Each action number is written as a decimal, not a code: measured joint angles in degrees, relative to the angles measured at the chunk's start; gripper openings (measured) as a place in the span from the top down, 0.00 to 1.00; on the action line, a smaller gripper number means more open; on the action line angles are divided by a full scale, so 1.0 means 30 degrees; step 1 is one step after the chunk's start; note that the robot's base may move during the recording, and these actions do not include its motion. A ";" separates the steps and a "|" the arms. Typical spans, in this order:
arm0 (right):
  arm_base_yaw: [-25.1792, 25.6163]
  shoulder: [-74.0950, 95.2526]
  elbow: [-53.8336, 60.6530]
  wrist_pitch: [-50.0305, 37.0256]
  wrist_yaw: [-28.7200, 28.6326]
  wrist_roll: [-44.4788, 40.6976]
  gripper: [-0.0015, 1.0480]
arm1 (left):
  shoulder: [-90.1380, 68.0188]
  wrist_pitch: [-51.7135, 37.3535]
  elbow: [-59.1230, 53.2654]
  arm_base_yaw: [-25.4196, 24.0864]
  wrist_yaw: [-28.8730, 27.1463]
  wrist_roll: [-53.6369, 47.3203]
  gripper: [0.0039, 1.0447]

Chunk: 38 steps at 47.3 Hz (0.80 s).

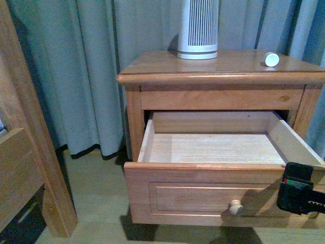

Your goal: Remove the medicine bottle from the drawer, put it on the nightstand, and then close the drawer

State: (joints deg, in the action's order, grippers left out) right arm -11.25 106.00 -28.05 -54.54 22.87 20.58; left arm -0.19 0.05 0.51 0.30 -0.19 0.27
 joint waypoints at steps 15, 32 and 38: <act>0.1428 0.4233 -0.6710 0.1027 -0.1370 -0.1166 0.07 | 0.0000 0.0000 0.0000 0.0000 0.0007 0.0000 0.06; 0.2616 0.7708 -1.4761 0.4146 -0.1814 -0.2251 0.07 | 0.0000 0.0000 0.0000 0.0000 0.0007 -0.0007 0.06; 0.2747 0.8255 -1.5795 0.4677 -0.1938 -0.2922 0.07 | 0.0000 0.0000 0.0000 0.0000 0.0000 0.0000 0.06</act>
State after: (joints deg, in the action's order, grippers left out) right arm -3.01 130.76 -75.44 -40.51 17.06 11.81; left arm -0.19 0.05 0.51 0.30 -0.19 0.27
